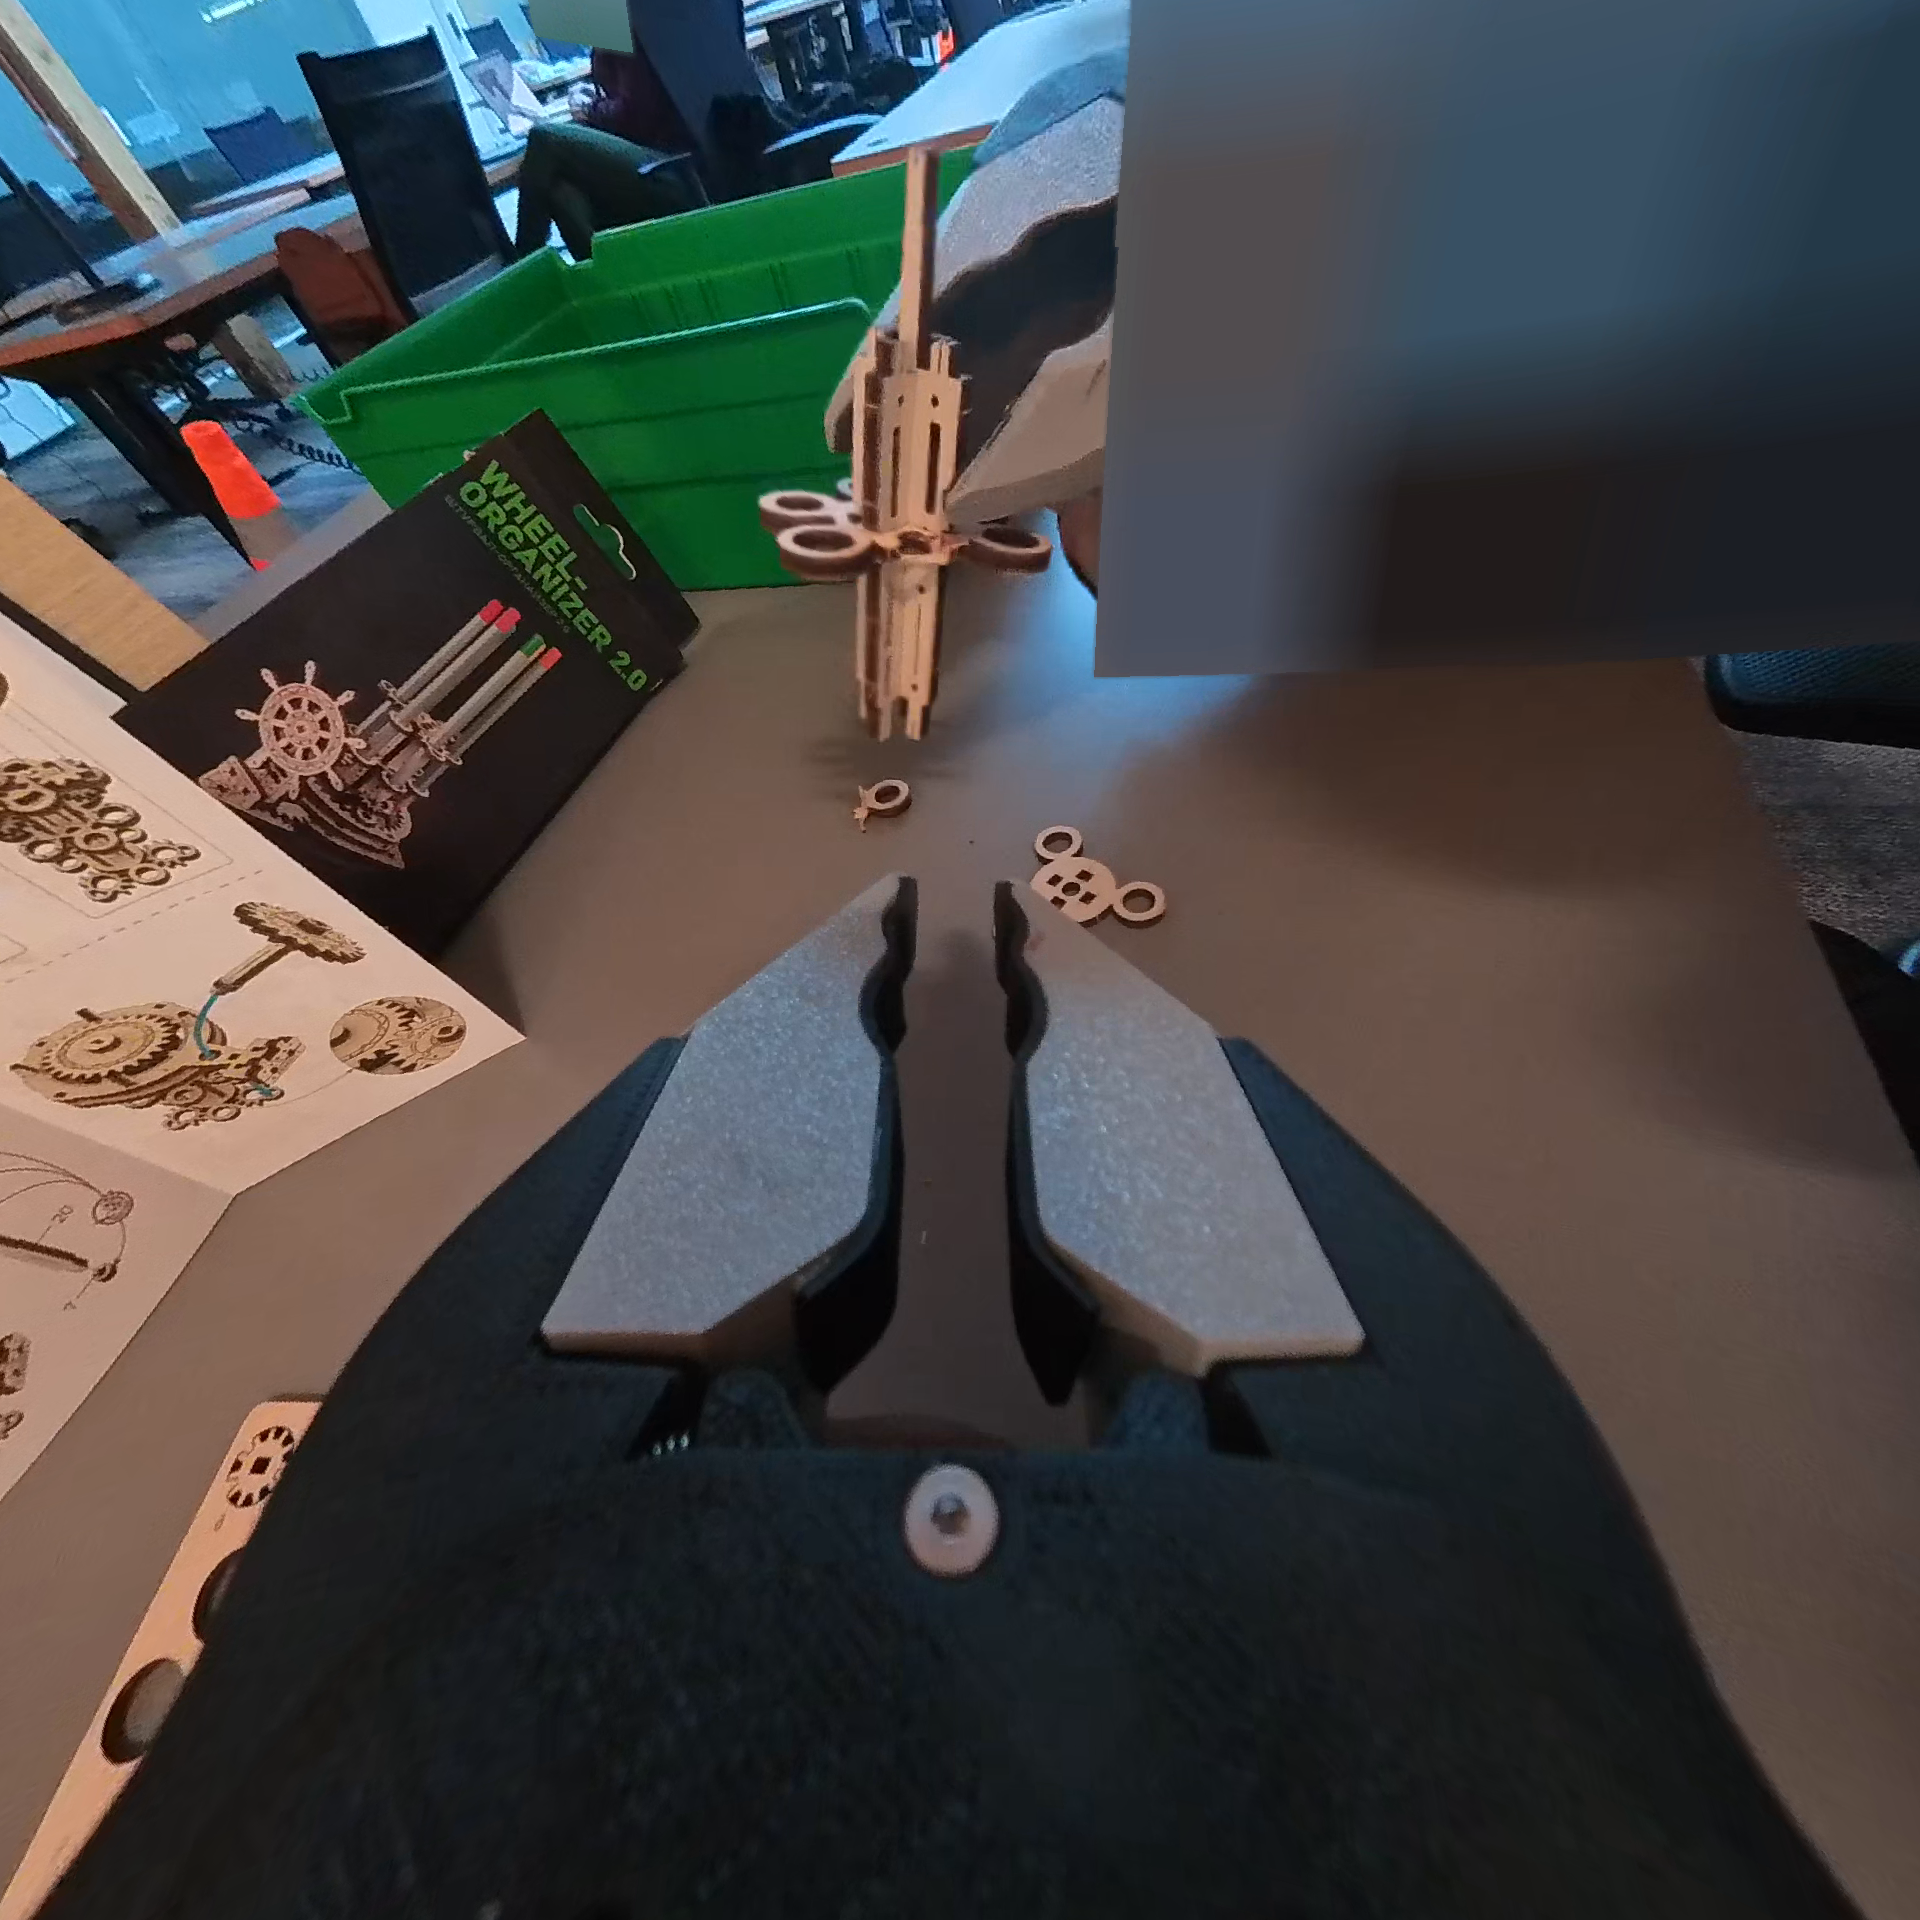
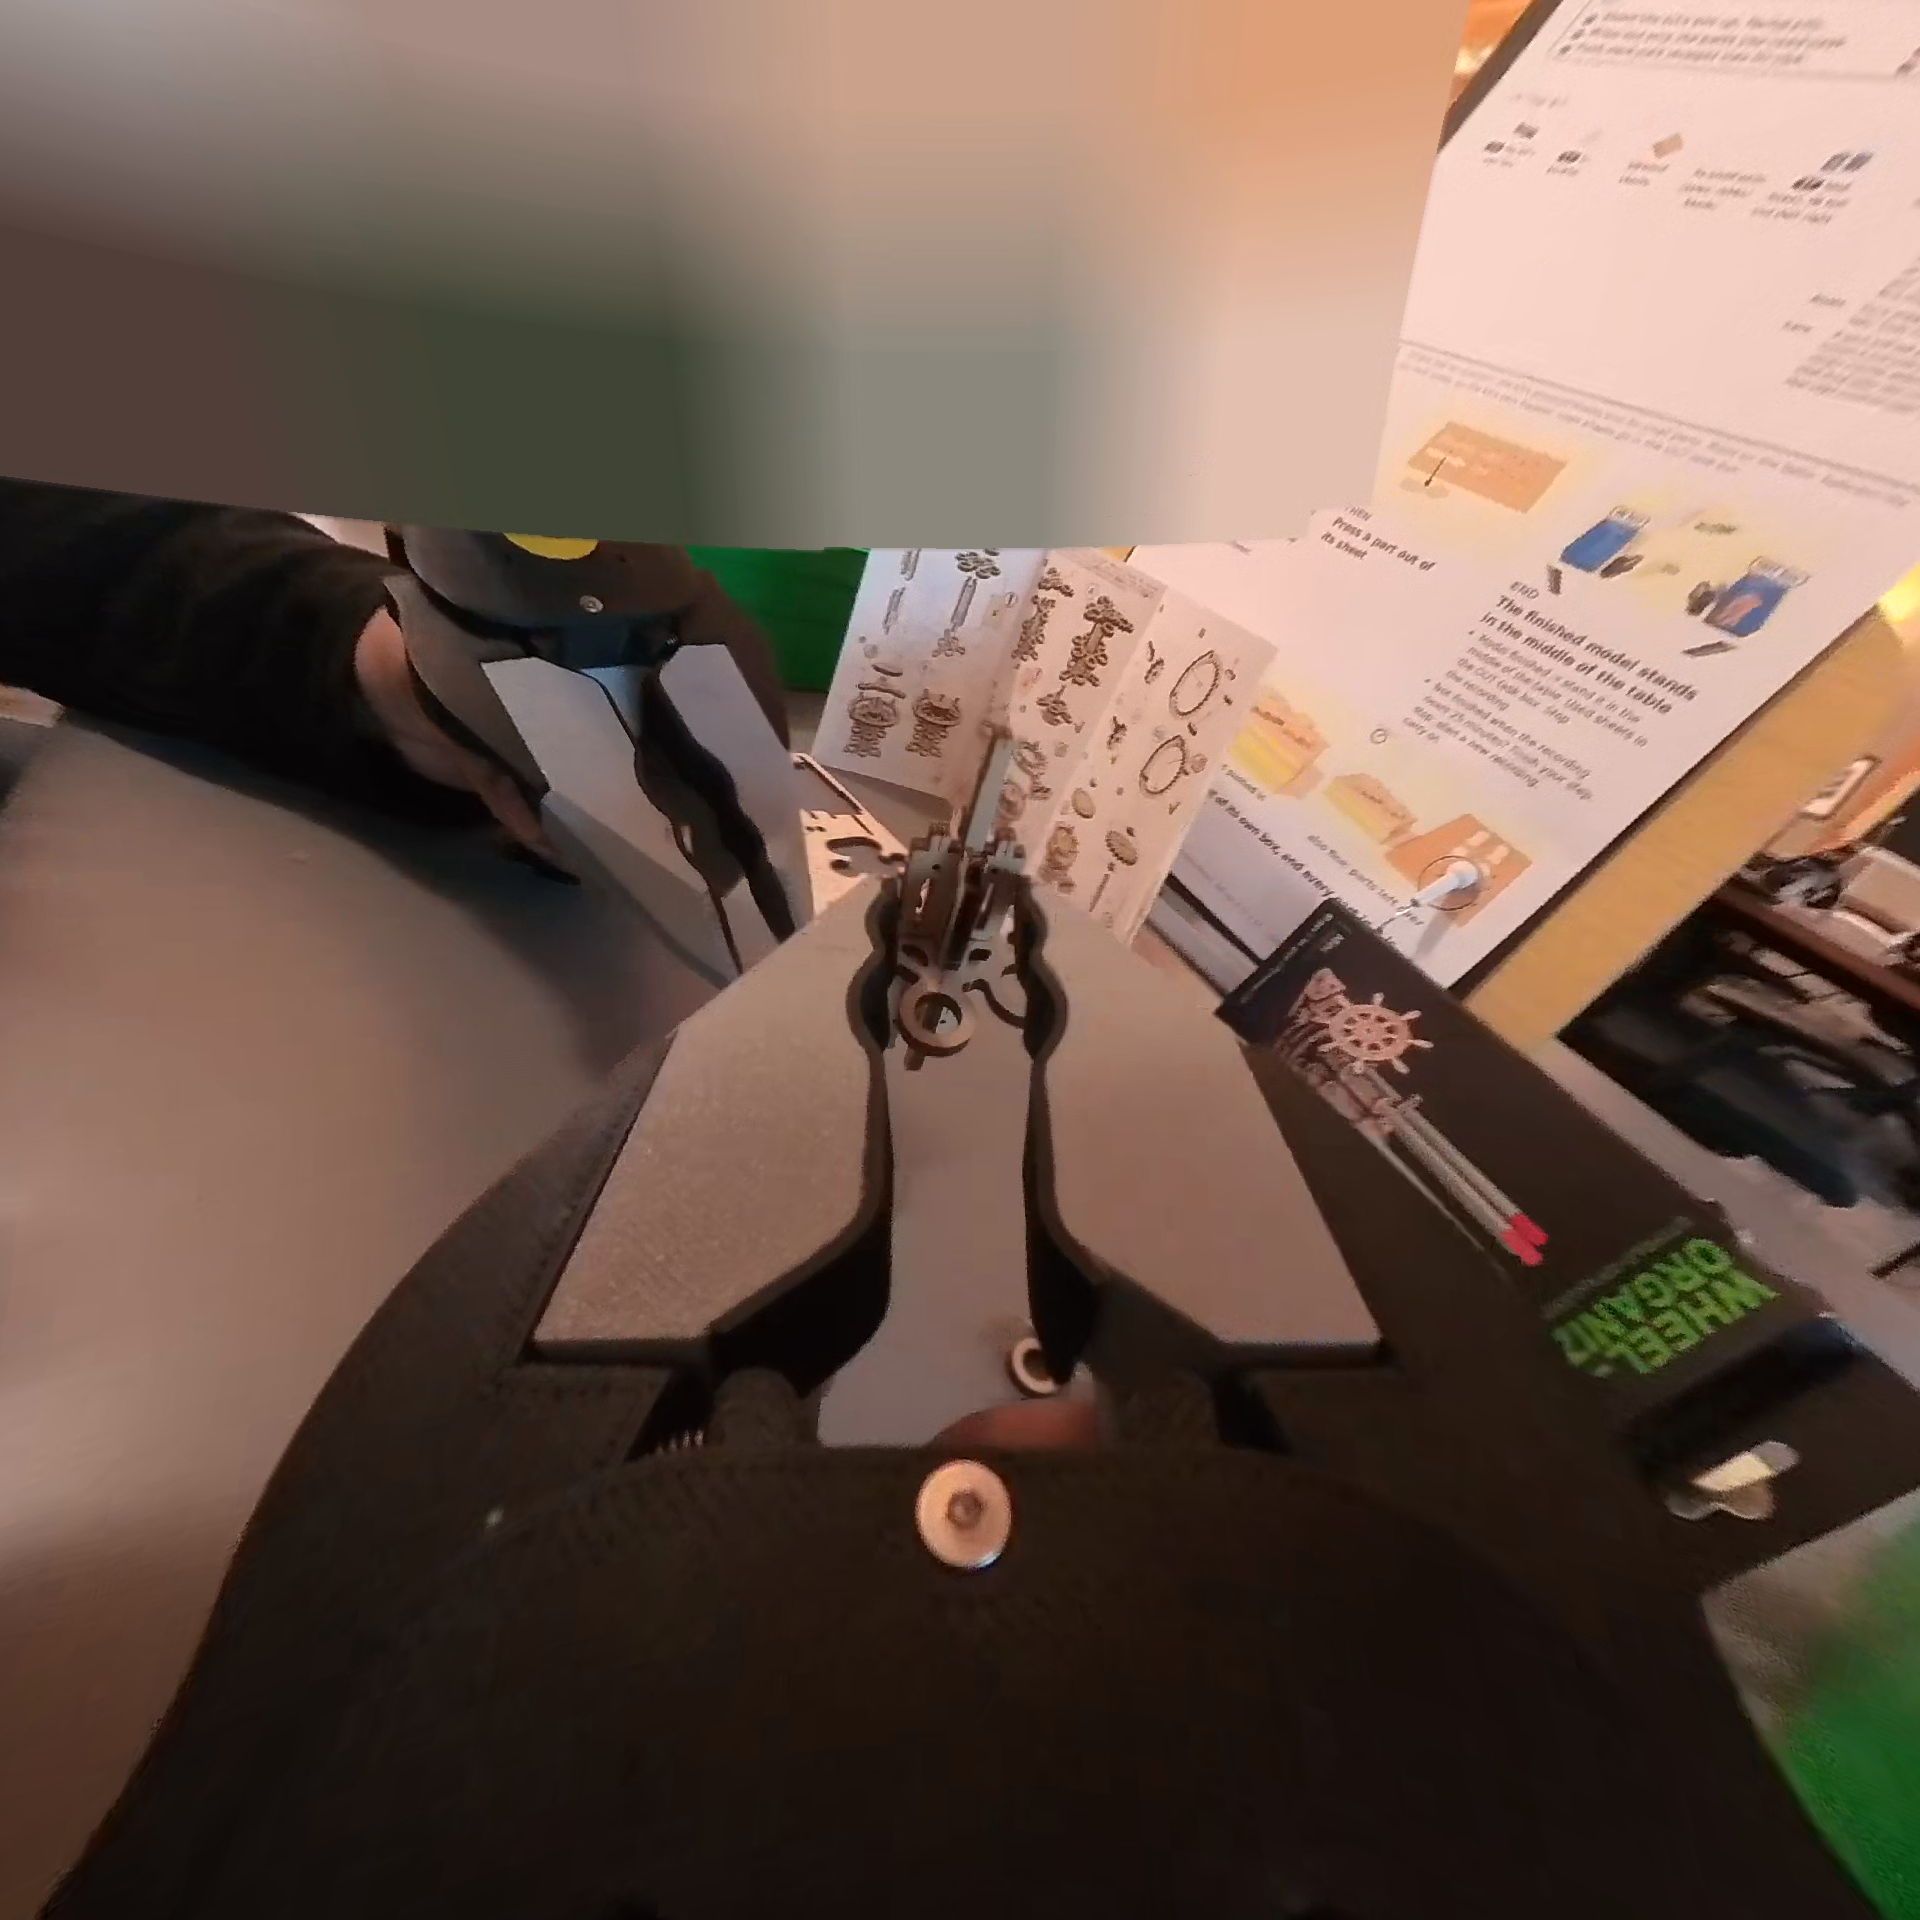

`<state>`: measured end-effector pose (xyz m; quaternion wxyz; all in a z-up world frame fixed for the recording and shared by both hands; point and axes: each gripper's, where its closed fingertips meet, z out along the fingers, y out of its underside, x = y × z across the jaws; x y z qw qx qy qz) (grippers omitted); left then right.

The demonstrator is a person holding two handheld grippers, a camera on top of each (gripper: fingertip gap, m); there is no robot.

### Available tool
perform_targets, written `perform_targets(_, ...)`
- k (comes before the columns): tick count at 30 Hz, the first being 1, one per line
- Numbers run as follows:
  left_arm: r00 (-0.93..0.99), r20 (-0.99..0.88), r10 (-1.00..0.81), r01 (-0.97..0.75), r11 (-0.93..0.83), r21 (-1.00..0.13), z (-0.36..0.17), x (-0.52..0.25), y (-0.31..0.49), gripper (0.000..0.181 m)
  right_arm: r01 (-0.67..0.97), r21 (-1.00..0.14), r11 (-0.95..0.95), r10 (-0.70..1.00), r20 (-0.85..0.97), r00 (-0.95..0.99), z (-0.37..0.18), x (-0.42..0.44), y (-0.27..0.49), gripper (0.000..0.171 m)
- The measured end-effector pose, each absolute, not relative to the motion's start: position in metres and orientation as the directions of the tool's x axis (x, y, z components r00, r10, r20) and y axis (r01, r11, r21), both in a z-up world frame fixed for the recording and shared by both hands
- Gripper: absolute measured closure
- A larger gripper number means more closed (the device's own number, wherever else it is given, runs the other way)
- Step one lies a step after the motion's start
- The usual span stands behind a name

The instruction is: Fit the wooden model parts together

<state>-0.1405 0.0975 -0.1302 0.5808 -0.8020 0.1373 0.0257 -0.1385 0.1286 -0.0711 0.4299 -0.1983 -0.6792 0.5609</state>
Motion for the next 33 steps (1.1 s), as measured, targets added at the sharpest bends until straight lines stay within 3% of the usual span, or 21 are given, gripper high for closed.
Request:
perform_targets(4, 0.964, -0.195, -0.181, -0.242, -0.289, -0.926, -0.13, -0.142, 0.098, 0.17, -0.128, -0.977, 0.171, 0.731, 0.213, -0.648, -0.074, -0.14, 0.121, 0.153)
perform_targets(9, 0.956, -0.233, -0.181, -0.278, -0.296, -0.914, -0.131, -0.148, 0.095, 0.167, 0.141, -0.974, -0.178, 0.675, -0.225, -0.703, -0.069, -0.159, 0.127, 0.154)
perform_targets(14, 0.793, -0.601, -0.093, -0.586, -0.385, -0.713, -0.145, -0.187, 0.089, 0.164, 0.475, -0.76, -0.444, 0.444, -0.647, -0.62, -0.073, -0.181, 0.127, 0.154)
perform_targets(17, 0.644, -0.763, -0.056, -0.733, -0.328, -0.596, -0.133, -0.187, 0.088, 0.157, 0.613, -0.657, -0.438, 0.343, -0.753, -0.562, -0.08, -0.184, 0.11, 0.154)
perform_targets(21, 0.397, -0.915, 0.072, -0.89, -0.213, -0.403, -0.098, -0.18, 0.078, 0.156, 0.802, -0.353, -0.482, 0.025, -0.92, -0.39, -0.075, -0.19, 0.097, 0.154)
perform_targets(24, 0.224, -0.964, 0.142, -0.95, -0.189, -0.248, -0.085, -0.176, 0.071, 0.158, 0.861, -0.194, -0.47, -0.097, -0.958, -0.27, -0.082, -0.195, 0.095, 0.153)
perform_targets(33, 0.248, -0.96, 0.133, -0.956, -0.124, -0.264, -0.082, -0.161, 0.071, 0.173, 0.932, 0.0, -0.363, -0.283, -0.953, -0.11, -0.089, -0.185, 0.074, 0.153)
